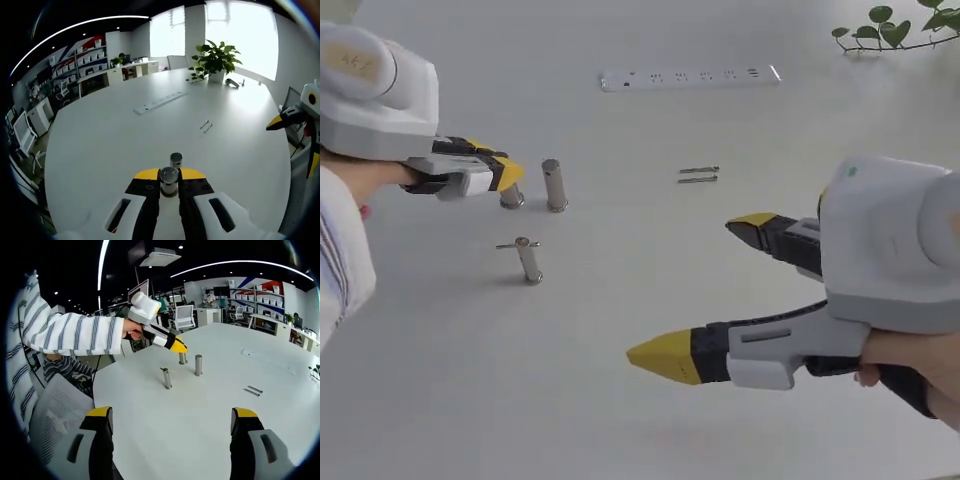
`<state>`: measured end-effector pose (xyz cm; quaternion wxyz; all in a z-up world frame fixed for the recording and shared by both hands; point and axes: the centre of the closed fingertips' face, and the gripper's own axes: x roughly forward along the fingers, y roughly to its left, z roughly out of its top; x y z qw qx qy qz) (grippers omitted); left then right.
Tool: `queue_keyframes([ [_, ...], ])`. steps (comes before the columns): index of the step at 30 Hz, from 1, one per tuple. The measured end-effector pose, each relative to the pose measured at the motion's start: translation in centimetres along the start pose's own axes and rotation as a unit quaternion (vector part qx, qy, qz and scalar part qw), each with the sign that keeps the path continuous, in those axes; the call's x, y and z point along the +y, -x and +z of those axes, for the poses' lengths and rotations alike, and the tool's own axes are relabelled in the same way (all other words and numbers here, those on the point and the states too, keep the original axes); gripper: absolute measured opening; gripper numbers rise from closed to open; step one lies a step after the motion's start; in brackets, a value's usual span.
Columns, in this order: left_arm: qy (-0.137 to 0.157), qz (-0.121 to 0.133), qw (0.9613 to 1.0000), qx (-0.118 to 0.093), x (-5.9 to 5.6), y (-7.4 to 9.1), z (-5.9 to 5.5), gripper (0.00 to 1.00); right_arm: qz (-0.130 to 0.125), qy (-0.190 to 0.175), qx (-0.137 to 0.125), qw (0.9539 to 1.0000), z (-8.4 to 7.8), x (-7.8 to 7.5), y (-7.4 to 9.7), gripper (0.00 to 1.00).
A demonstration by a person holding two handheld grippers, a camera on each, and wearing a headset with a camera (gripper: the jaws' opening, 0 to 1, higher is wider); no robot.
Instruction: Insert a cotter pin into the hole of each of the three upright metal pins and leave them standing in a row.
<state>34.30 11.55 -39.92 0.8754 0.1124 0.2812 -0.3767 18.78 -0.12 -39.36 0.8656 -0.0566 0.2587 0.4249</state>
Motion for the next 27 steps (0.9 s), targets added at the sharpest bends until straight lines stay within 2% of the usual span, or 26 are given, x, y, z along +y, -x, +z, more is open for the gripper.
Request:
queue_keyframes([
  [7,-0.012,-0.012,0.9997,-0.019,-1.8,1.4,2.8,0.09,0.011,0.010,-0.010,0.9998,0.9,1.0,-0.2,0.97],
  [10,-0.017,-0.019,0.9994,-0.022,-2.6,1.8,3.6,0.09,0.014,0.014,-0.011,0.9997,1.0,1.2,-0.2,0.97],
  [13,-0.027,-0.034,0.9985,-0.034,-3.9,2.3,4.5,0.09,0.014,0.014,-0.015,0.9997,1.1,1.2,-0.1,0.97],
  [17,-0.045,-0.043,0.9974,-0.037,-5.3,2.5,5.1,0.09,0.012,0.015,-0.020,0.9996,1.4,1.1,0.2,0.97],
  [21,-0.059,-0.067,0.9952,-0.041,-7.4,2.7,5.7,0.09,0.011,0.012,-0.027,0.9995,1.6,1.0,0.4,0.97],
  [24,-0.081,-0.081,0.9926,-0.040,-9.0,2.6,5.9,0.09,0.008,0.013,-0.027,0.9995,1.5,0.9,0.5,0.97],
  [25,-0.083,-0.084,0.9922,-0.039,-8.9,2.4,5.9,0.09,0.008,0.012,-0.027,0.9995,1.5,0.9,0.5,0.97],
  [27,-0.087,-0.096,0.9909,-0.038,-9.8,2.2,5.8,0.09,0.007,0.010,-0.030,0.9995,1.5,0.8,0.6,0.97],
])
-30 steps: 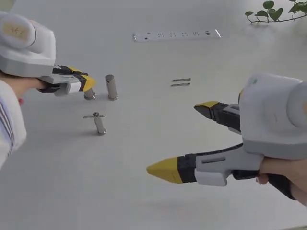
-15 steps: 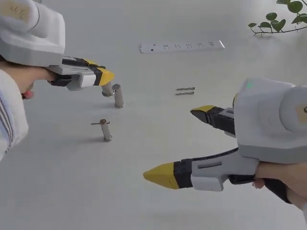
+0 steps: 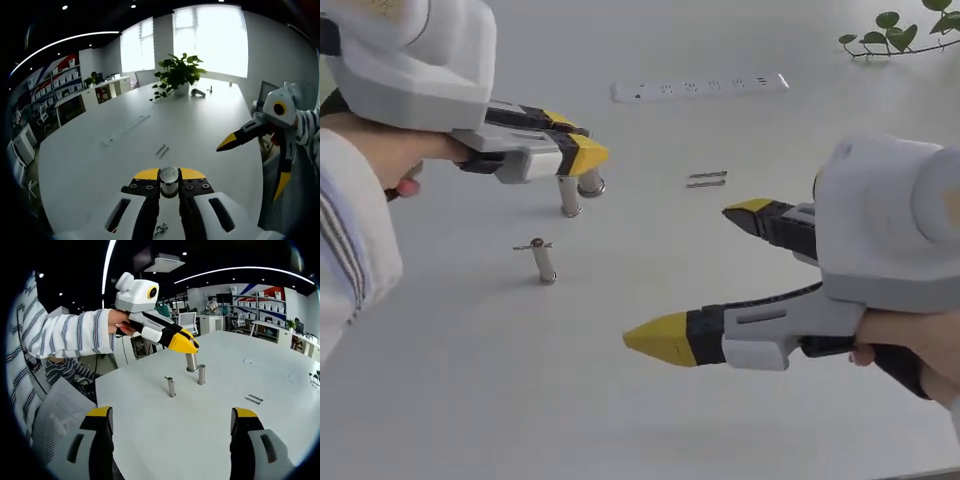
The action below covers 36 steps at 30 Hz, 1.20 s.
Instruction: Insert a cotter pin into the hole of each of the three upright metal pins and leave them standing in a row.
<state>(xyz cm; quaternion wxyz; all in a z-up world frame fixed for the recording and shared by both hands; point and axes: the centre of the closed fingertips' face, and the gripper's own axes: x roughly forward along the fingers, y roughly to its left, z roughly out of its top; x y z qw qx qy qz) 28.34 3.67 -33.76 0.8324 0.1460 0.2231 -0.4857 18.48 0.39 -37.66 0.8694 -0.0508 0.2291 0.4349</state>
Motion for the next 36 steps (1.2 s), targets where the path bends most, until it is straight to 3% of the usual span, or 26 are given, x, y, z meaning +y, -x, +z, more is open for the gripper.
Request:
queue_keyframes([
  [10,-0.026,-0.049,0.9985,0.006,-4.4,-1.5,-0.2,0.09,-0.006,-0.005,-0.004,1.0000,-0.1,-0.4,0.4,0.97],
  [22,-0.039,-0.099,0.9941,0.020,-8.2,-2.8,-2.9,0.09,-0.010,-0.011,-0.006,0.9999,-0.2,-0.6,0.8,0.97],
  [27,-0.054,-0.116,0.9914,0.030,-9.4,-3.2,-3.7,0.09,-0.010,-0.012,-0.003,0.9999,-0.3,-0.5,0.7,0.97],
  [36,-0.084,-0.125,0.9871,0.055,-10.8,-4.2,-5.4,0.09,-0.011,-0.015,0.001,0.9998,-0.7,-0.6,0.8,0.96],
])
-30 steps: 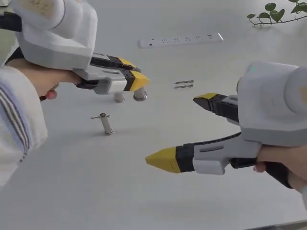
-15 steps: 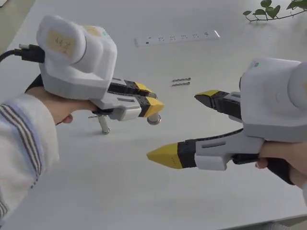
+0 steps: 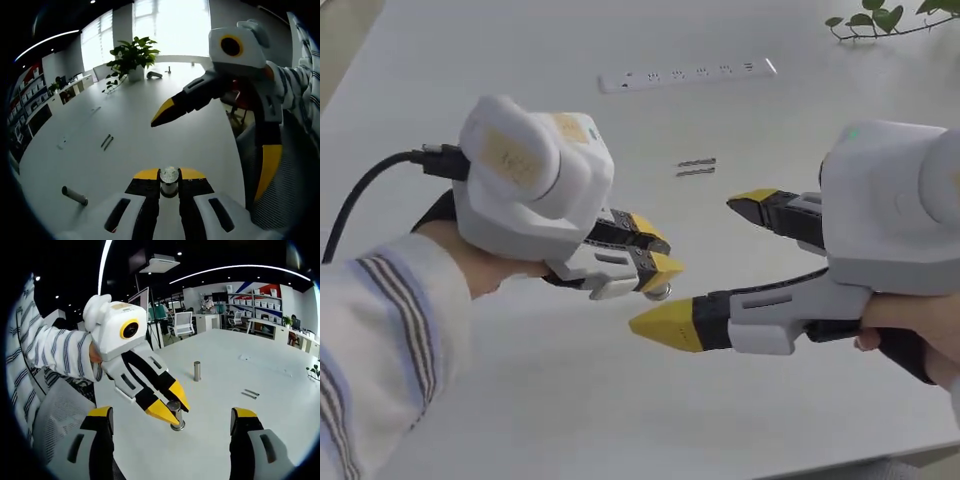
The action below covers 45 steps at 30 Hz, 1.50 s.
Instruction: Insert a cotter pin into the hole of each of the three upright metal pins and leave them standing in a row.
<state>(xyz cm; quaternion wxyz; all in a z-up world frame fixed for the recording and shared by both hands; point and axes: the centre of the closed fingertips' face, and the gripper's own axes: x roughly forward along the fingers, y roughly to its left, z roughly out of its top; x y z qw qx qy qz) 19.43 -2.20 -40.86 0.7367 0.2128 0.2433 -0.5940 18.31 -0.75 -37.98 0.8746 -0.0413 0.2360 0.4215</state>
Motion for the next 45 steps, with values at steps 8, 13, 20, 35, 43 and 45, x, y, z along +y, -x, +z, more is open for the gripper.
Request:
queue_keyframes([
  [8,-0.012,-0.008,0.9996,0.025,-0.6,-1.4,-1.7,0.09,0.001,0.000,0.006,1.0000,-0.4,0.0,0.0,0.96],
  [13,-0.013,-0.013,0.9994,0.030,-1.0,-1.8,-2.3,0.09,0.004,-0.002,0.019,0.9998,-1.1,0.1,-0.1,0.96],
  [20,-0.017,-0.019,0.9993,0.029,-1.3,-2.1,-2.8,0.09,0.006,-0.004,0.023,0.9997,-1.4,0.3,-0.1,0.96],
  [35,-0.022,-0.029,0.9990,0.024,-1.7,-2.0,-3.3,0.09,0.007,-0.007,0.032,0.9994,-1.9,0.3,-0.3,0.95],
  [43,0.003,-0.027,0.9996,0.010,-1.5,-1.8,-3.4,0.10,0.010,-0.008,0.033,0.9994,-1.9,0.3,-0.3,0.95],
  [45,0.002,-0.027,0.9996,0.007,-1.5,-1.9,-3.3,0.10,0.010,-0.008,0.033,0.9994,-2.0,0.3,-0.3,0.95],
])
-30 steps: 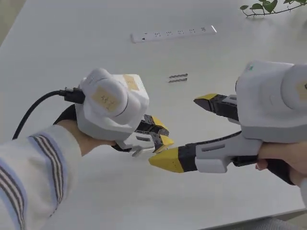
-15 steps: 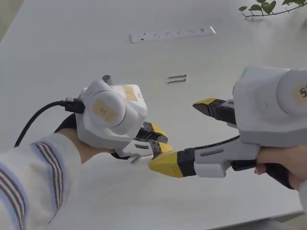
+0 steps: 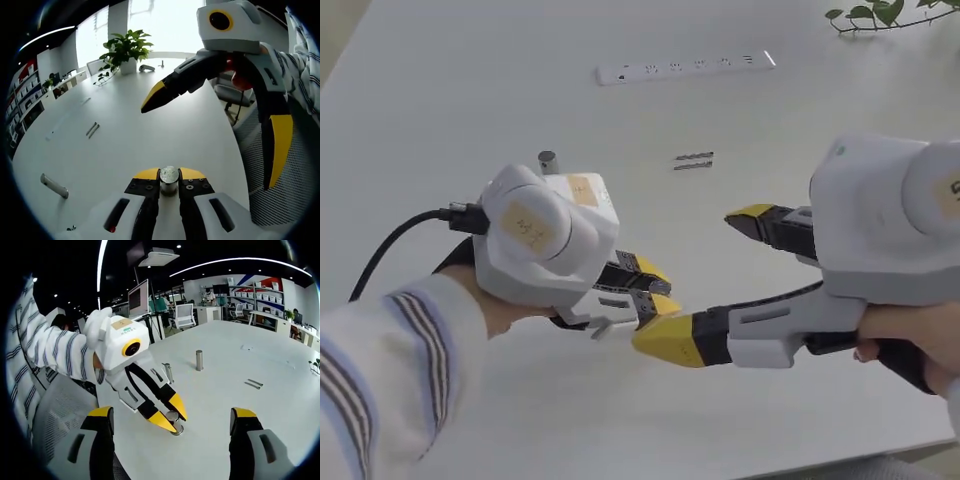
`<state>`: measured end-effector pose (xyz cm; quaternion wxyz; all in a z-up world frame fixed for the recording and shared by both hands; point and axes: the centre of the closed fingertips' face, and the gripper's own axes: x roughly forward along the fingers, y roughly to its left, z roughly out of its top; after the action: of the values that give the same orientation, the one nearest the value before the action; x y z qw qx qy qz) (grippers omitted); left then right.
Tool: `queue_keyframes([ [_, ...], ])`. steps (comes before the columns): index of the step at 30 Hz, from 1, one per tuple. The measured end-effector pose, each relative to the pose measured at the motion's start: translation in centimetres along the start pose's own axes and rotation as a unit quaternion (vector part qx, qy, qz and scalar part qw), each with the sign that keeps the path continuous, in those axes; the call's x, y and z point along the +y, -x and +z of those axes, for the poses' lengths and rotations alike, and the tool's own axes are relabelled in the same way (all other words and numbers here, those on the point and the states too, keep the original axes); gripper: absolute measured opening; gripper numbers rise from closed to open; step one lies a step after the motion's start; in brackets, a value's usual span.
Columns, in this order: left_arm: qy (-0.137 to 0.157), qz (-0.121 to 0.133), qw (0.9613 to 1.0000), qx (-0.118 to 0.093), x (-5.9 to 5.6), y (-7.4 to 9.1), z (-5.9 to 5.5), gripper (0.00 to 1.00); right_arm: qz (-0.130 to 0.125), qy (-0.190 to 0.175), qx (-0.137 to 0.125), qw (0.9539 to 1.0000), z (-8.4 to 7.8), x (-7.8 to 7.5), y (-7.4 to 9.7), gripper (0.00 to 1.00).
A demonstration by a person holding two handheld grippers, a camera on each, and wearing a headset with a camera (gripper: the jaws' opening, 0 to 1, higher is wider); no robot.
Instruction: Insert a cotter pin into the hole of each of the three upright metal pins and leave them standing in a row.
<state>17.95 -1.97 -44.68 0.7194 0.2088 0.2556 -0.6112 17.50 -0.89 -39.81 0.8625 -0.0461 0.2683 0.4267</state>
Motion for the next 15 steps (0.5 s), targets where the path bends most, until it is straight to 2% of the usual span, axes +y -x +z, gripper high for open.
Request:
queue_keyframes([
  [4,-0.013,0.005,0.9999,0.006,-0.1,-0.1,-0.1,0.10,0.001,-0.001,-0.001,1.0000,0.1,0.0,0.0,0.95],
  [7,-0.010,0.001,0.9999,0.013,-0.3,-0.1,-0.6,0.14,0.001,-0.001,-0.001,1.0000,0.1,0.1,0.0,0.95],
  [15,0.006,-0.001,0.9999,-0.012,-1.0,1.4,-0.1,0.26,0.000,-0.001,-0.002,1.0000,0.3,-0.2,0.2,0.95],
])
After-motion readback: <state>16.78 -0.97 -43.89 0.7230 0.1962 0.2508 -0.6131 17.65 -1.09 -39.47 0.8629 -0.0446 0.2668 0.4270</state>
